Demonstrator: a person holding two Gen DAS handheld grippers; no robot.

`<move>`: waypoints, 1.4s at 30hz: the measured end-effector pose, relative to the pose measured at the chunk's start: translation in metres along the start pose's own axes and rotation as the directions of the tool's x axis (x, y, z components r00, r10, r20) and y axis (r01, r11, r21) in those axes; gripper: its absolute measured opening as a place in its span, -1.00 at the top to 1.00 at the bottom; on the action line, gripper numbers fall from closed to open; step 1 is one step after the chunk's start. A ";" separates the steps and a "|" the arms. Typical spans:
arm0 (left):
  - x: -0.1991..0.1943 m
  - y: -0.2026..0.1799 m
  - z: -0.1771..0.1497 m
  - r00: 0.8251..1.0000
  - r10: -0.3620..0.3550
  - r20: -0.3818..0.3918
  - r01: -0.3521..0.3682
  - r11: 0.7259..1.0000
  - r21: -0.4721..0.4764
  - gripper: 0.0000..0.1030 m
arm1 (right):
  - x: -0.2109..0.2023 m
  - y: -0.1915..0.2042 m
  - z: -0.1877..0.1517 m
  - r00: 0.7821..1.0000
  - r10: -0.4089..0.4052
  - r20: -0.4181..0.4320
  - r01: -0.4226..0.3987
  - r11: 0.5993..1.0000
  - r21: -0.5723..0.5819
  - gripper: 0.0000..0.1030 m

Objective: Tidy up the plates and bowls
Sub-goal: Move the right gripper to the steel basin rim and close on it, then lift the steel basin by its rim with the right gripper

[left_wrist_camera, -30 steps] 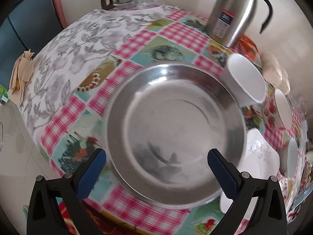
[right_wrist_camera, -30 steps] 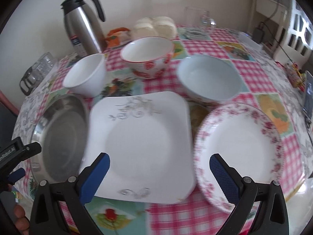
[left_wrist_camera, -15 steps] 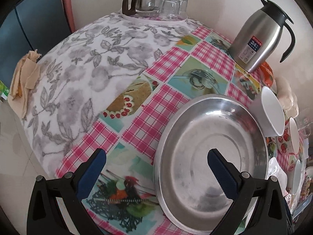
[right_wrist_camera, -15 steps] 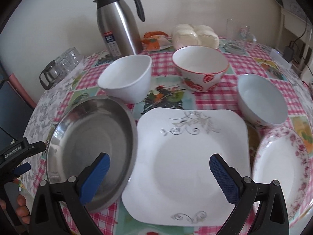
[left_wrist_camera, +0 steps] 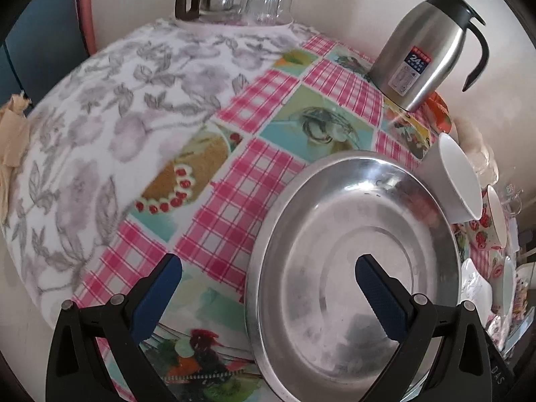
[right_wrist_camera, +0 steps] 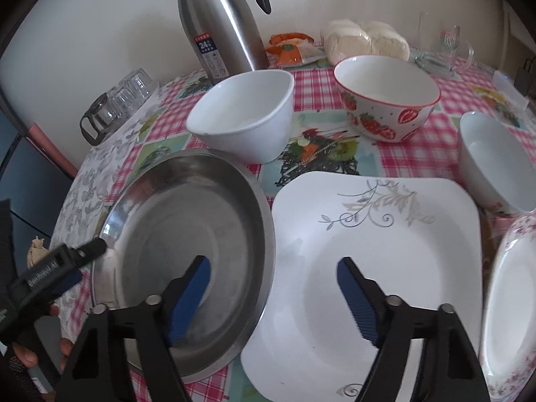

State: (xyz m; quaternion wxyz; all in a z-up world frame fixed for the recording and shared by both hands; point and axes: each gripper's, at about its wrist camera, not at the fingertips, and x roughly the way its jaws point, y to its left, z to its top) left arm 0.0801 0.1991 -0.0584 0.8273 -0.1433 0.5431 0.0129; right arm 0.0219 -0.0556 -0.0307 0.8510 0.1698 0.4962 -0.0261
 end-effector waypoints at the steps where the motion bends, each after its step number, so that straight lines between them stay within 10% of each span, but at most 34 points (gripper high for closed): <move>1: 0.001 0.001 0.000 1.000 -0.005 -0.007 0.005 1.000 -0.005 -1.00 | 0.001 -0.001 0.000 1.000 0.010 -0.003 -0.010 1.000 0.007 -0.31; 5: 0.008 0.003 -0.002 0.998 0.045 -0.033 -0.046 0.999 -0.019 -0.96 | 0.006 -0.004 -0.001 0.999 0.036 -0.025 -0.035 0.999 0.030 -0.11; 9: 0.015 0.010 -0.002 0.996 0.054 -0.068 -0.057 0.997 -0.046 -0.39 | 0.008 -0.006 -0.002 0.998 0.056 -0.038 -0.054 0.998 0.045 0.04; 19: 0.012 0.016 -0.004 0.996 0.069 -0.051 -0.072 0.996 -0.055 0.30 | 0.010 0.008 -0.003 0.996 0.083 -0.044 -0.084 0.996 -0.016 0.13; 42: 0.001 0.056 -0.002 0.996 0.085 -0.026 -0.086 0.993 -0.080 0.34 | 0.029 0.040 -0.007 0.992 0.105 -0.070 -0.112 0.990 -0.091 0.27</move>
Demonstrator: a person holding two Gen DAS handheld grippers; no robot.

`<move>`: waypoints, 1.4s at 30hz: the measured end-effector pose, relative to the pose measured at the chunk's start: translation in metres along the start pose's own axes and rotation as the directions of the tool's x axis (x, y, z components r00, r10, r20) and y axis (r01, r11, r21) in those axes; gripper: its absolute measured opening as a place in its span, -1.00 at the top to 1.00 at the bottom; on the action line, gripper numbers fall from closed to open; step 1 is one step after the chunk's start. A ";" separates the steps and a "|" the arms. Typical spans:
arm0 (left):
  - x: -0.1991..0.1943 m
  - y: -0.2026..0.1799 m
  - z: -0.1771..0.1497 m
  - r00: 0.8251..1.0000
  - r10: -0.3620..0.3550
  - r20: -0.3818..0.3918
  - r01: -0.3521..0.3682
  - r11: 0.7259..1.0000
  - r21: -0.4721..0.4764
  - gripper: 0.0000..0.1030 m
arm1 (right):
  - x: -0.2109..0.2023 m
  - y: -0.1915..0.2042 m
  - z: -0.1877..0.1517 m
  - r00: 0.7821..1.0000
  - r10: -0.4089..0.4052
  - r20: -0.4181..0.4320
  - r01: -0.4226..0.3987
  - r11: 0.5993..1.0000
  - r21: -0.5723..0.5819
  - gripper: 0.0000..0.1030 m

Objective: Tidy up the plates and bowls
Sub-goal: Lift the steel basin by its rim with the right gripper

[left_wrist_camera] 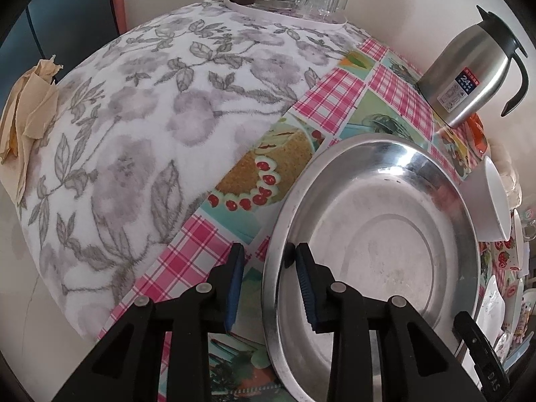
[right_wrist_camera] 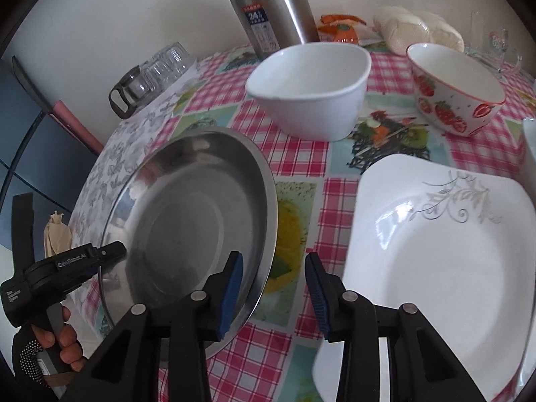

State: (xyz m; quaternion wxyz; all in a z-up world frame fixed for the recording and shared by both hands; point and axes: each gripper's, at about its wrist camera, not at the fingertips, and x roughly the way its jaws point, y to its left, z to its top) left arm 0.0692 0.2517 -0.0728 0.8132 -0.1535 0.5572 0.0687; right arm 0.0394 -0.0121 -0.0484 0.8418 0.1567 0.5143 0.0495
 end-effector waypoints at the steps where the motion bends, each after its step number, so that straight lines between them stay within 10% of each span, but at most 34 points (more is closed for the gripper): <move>1: 0.000 0.000 0.000 1.000 0.002 0.002 -0.002 1.000 0.003 0.33 | 0.004 0.000 0.000 1.000 0.000 -0.009 0.000 1.000 0.002 0.33; 11: 0.001 -0.006 0.001 0.999 0.032 -0.010 -0.032 0.999 0.024 0.36 | 0.016 0.012 0.001 0.999 0.022 -0.032 -0.024 0.999 -0.046 0.71; 42: -0.083 -0.108 -0.016 0.996 0.058 0.075 -0.070 0.982 0.176 0.57 | -0.087 -0.036 0.013 0.984 0.048 0.169 -0.033 0.995 -0.094 0.66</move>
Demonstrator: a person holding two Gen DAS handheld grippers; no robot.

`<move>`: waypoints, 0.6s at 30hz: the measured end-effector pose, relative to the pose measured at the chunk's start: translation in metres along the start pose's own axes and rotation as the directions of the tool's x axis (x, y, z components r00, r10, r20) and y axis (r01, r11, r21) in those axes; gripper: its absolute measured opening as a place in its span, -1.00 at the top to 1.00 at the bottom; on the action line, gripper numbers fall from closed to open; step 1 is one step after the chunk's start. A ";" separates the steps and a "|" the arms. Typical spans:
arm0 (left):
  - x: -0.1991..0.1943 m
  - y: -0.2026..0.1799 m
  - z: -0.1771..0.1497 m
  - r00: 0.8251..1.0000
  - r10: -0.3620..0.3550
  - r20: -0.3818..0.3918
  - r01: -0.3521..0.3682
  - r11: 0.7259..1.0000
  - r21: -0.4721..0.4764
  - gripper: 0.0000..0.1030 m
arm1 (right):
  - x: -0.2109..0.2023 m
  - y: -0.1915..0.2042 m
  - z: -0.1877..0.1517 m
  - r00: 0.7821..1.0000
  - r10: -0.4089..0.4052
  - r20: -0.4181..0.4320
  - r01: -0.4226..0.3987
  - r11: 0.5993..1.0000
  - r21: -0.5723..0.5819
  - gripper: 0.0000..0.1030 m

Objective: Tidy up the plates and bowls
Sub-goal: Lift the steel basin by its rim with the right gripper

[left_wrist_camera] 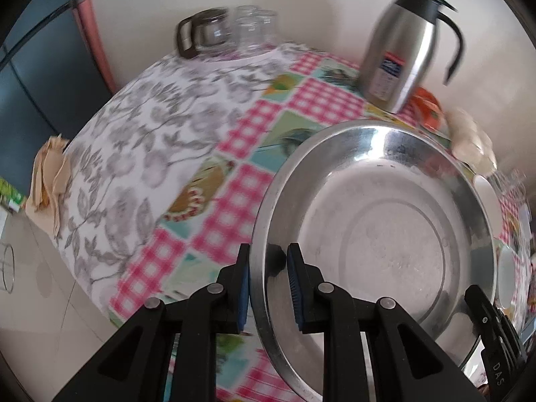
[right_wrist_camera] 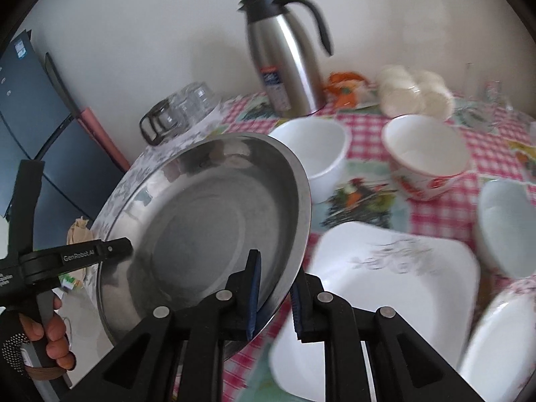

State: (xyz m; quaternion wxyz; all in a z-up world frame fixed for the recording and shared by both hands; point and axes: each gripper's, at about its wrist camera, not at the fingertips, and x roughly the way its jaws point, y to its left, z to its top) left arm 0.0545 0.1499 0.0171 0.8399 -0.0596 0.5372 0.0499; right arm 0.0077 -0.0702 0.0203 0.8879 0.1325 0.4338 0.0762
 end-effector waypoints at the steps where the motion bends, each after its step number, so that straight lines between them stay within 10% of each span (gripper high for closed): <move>1: -0.001 -0.009 -0.001 1.000 -0.006 -0.001 0.006 1.000 0.011 0.57 | -0.005 -0.007 0.000 1.000 -0.009 0.007 0.009 1.000 0.009 0.66; 18: 0.001 -0.136 -0.038 0.991 -0.111 -0.070 0.117 0.989 0.085 0.57 | -0.076 -0.121 -0.011 0.983 -0.174 0.064 0.162 0.974 0.159 0.64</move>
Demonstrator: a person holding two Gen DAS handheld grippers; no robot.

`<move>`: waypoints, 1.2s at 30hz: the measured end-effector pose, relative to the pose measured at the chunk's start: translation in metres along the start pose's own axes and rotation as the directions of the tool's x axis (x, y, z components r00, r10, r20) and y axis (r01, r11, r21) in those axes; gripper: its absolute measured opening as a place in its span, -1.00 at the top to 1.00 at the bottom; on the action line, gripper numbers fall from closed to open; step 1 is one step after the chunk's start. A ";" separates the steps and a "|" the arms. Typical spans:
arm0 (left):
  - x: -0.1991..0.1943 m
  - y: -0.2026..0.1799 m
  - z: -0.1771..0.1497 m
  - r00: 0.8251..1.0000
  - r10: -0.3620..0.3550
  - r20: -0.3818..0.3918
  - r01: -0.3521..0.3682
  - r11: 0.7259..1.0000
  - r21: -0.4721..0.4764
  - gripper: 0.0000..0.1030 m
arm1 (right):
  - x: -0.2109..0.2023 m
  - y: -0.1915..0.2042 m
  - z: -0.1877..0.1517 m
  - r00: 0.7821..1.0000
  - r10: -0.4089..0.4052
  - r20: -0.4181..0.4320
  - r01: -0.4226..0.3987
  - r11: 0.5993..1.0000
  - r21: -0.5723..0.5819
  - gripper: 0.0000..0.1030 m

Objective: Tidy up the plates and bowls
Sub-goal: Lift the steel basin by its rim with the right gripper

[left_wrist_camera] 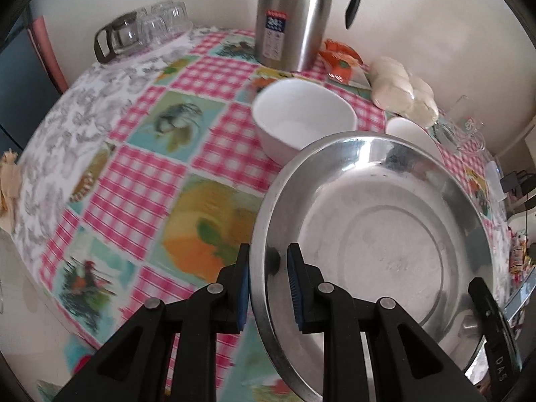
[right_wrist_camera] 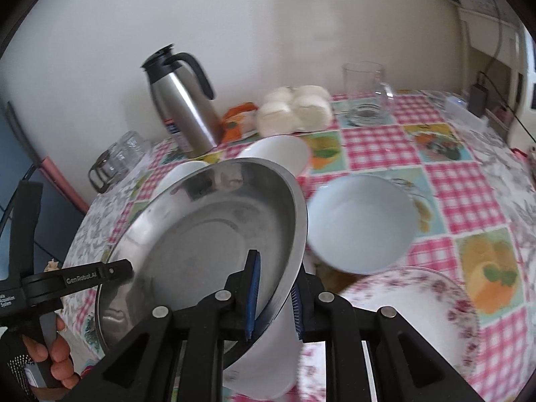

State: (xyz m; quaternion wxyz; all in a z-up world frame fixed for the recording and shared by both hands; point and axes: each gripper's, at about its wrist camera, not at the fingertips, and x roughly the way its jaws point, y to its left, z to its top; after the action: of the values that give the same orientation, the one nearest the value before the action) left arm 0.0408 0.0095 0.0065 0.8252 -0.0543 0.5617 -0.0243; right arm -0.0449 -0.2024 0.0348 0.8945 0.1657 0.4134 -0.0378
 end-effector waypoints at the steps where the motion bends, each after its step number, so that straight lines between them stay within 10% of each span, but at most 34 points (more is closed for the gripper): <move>1: 0.002 -0.003 -0.003 1.000 -0.005 -0.004 0.005 1.000 -0.004 0.57 | 0.000 -0.003 -0.001 1.000 -0.012 -0.005 0.011 1.000 -0.002 0.63; 36: 0.029 0.021 -0.028 0.995 -0.008 -0.100 0.000 0.997 -0.081 0.57 | 0.029 0.021 -0.046 0.965 -0.186 -0.184 0.145 0.966 -0.213 0.55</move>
State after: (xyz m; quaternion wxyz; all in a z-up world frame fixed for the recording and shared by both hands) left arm 0.0249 0.0257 -0.0333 0.7930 -0.0877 0.6028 -0.0059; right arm -0.0550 -0.1656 -0.0094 0.8535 0.0437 0.5164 -0.0543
